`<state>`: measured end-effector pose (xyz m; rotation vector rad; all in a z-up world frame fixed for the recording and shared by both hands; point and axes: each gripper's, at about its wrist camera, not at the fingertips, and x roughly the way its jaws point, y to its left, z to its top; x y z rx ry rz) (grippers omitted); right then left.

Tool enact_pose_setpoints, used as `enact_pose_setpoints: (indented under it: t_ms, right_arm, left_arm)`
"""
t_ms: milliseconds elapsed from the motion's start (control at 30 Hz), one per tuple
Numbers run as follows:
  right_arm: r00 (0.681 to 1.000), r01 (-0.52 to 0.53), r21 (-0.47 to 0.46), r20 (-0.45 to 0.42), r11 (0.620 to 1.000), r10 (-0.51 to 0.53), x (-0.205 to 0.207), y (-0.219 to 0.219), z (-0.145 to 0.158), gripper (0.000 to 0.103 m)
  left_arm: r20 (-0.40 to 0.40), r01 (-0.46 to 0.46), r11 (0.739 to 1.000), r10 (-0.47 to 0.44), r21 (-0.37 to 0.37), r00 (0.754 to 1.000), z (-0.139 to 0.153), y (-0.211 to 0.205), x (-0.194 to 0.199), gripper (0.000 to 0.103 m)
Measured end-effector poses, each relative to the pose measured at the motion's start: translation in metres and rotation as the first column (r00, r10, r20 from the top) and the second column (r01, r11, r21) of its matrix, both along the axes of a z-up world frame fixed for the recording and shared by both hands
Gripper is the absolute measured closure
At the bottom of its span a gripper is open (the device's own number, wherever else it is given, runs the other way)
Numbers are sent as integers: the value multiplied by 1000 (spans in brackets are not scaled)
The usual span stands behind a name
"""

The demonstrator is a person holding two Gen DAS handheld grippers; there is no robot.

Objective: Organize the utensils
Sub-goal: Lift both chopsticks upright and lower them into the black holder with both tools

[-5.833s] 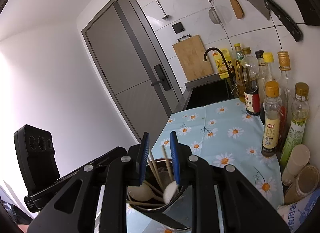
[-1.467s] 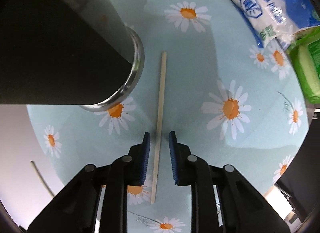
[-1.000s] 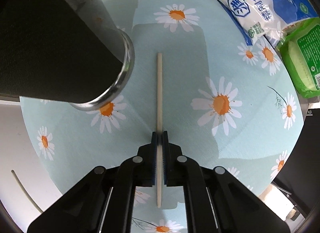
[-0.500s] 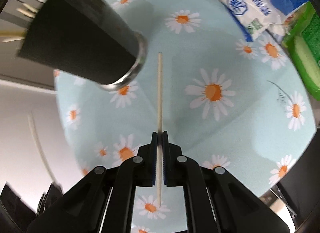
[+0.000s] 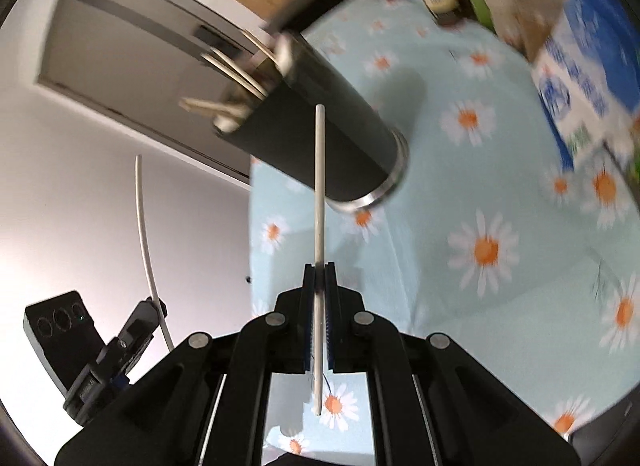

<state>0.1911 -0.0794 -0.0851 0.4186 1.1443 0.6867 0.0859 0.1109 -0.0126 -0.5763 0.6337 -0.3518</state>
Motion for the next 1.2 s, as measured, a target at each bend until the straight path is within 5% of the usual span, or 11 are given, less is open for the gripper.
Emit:
enact_pose_setpoints:
  t_ms: [333,733,1200]
  right_arm:
    - [959,-142,126,262,982,106,19,-13,56,97]
    - [817,-217,131,568,967,106,53,6,106,97]
    - [721,-214,127,690,969,68,99,36,115,97]
  left_arm:
    - [140,-73,997,68,36,988,34,-28,26,100]
    - [320,-218,973,183,79,930,66,-24,73,100]
    - [446,-291,954,231,71,865,64,-2,136,100]
